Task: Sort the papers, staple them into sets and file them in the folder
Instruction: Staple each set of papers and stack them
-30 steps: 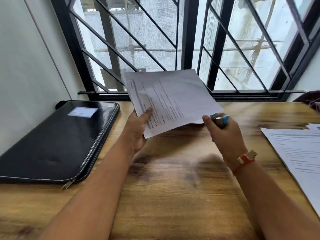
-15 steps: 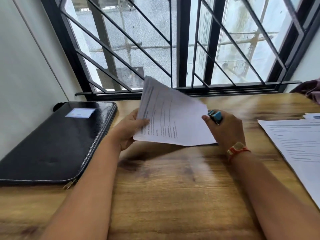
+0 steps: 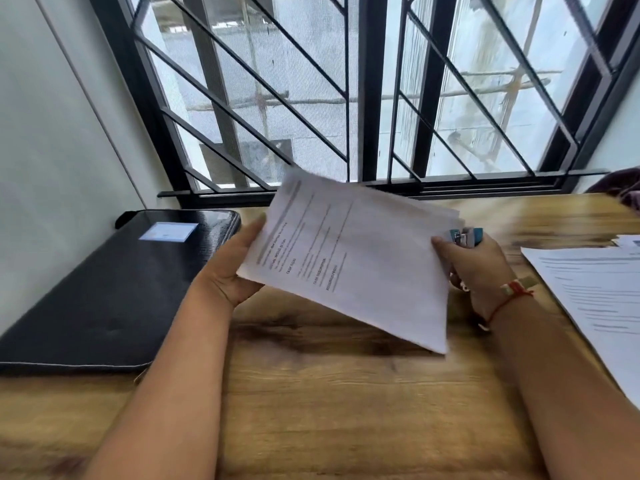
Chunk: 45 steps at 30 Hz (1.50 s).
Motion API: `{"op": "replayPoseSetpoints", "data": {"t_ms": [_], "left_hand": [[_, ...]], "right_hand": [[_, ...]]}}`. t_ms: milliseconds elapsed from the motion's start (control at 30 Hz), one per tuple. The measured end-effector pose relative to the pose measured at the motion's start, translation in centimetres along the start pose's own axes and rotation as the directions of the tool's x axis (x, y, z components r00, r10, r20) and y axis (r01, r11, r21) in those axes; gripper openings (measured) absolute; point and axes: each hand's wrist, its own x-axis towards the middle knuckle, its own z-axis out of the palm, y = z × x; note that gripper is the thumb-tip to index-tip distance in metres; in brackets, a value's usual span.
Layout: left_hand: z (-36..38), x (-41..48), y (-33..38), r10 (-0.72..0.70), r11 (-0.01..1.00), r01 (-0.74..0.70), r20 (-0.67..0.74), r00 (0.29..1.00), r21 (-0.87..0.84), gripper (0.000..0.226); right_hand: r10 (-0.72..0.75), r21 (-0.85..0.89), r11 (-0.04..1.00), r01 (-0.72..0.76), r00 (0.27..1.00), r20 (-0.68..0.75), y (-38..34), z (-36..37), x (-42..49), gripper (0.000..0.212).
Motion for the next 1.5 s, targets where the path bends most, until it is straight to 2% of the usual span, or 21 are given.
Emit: {"op": "replayPoseSetpoints", "data": {"t_ms": [67,167,233,300,367,400,467,533,600,700,800,867,933,1000,1033,1167,1267,1400,1500], "left_hand": [[-0.6,0.6,-0.2,0.044,0.997,-0.045,-0.008,0.999,-0.064,0.062],[-0.9,1.6,-0.6,0.091,0.985,-0.097,-0.045,0.995,-0.142,0.078],[-0.4,1.8,-1.1,0.100,0.985,-0.103,-0.032,0.995,-0.138,0.078],[0.1,2.0,-1.5,0.116,0.989,-0.121,-0.061,0.991,-0.083,0.067],[0.2,2.5,-1.7,0.138,0.990,-0.140,-0.082,0.987,-0.025,0.071],[0.2,2.8,-1.9,0.157,0.987,-0.153,-0.102,0.982,0.042,0.076],[-0.1,3.5,-2.3,0.210,0.968,-0.175,-0.196,0.958,0.183,0.070],[-0.5,3.8,-2.4,0.233,0.949,-0.147,-0.305,0.923,0.279,0.061],[-0.8,3.8,-2.2,0.212,0.941,-0.099,-0.335,0.918,0.323,0.058],[-1.3,3.6,-2.1,0.194,0.899,-0.030,-0.335,0.922,0.438,0.048],[-1.6,3.7,-2.4,0.281,0.809,-0.001,-0.385,0.879,0.587,0.046],[-1.4,3.5,-2.4,0.346,0.705,0.042,-0.395,0.851,0.708,0.049],[-1.5,3.5,-2.2,0.388,0.524,0.100,-0.341,0.856,0.846,0.034],[-1.8,3.5,-2.1,0.402,0.341,0.158,-0.296,0.866,0.927,0.039],[-2.0,3.6,-2.1,0.407,0.286,0.177,-0.287,0.867,0.942,0.043],[-2.1,3.5,-2.3,0.433,0.146,0.235,-0.275,0.858,0.961,0.048],[-2.3,3.7,-2.4,0.440,0.032,0.286,-0.271,0.856,0.958,0.052],[-1.7,3.6,-2.5,0.487,-0.085,0.347,-0.265,0.832,0.934,0.050],[0.3,2.5,-3.0,0.601,-0.084,0.286,-0.181,0.779,0.955,0.046]], "right_hand": [[0.051,0.062,0.997,-0.049,0.998,-0.030,0.3,0.2,-0.1,0.019],[0.139,0.144,0.981,-0.128,0.988,-0.062,0.5,0.9,-0.4,0.019],[0.217,0.227,0.953,-0.201,0.975,-0.046,0.6,1.5,-0.6,0.021],[0.266,0.295,0.921,-0.256,0.964,0.008,0.7,2.3,-1.2,0.017],[0.289,0.284,0.911,-0.301,0.954,0.083,0.9,3.2,-1.9,0.015],[0.289,0.249,0.917,-0.310,0.950,0.120,1.0,3.5,-2.4,0.013],[0.252,0.116,0.956,-0.268,0.958,0.138,1.0,3.8,-3.0,0.012],[0.121,-0.148,0.983,-0.110,0.991,0.064,1.0,3.6,-3.1,0.019],[-0.016,-0.408,0.913,0.025,1.000,0.024,0.7,3.0,-3.0,0.027],[-0.008,-0.587,0.807,0.067,0.995,0.102,0.2,2.4,-3.1,0.029],[0.011,-0.686,0.716,0.129,0.981,0.196,0.1,2.8,-3.6,0.028],[-0.021,-0.721,0.663,0.201,0.968,0.250,0.0,3.1,-4.1,0.029],[-0.050,-0.720,0.639,0.271,0.948,0.313,0.0,3.5,-4.7,0.027],[-0.078,-0.713,0.614,0.338,0.925,0.372,0.0,4.0,-5.3,0.025],[-0.087,-0.714,0.599,0.362,0.916,0.391,0.1,4.2,-5.5,0.025],[-0.122,-0.738,0.531,0.418,0.899,0.421,0.3,4.9,-6.1,0.024],[-0.162,-0.731,0.520,0.442,0.891,0.424,0.5,4.9,-6.0,0.024],[-0.254,-0.670,0.572,0.474,0.879,0.405,0.5,4.9,-5.8,0.016],[-0.299,-0.610,0.647,0.458,0.888,0.349,0.3,4.7,-6.0,0.017]]}}
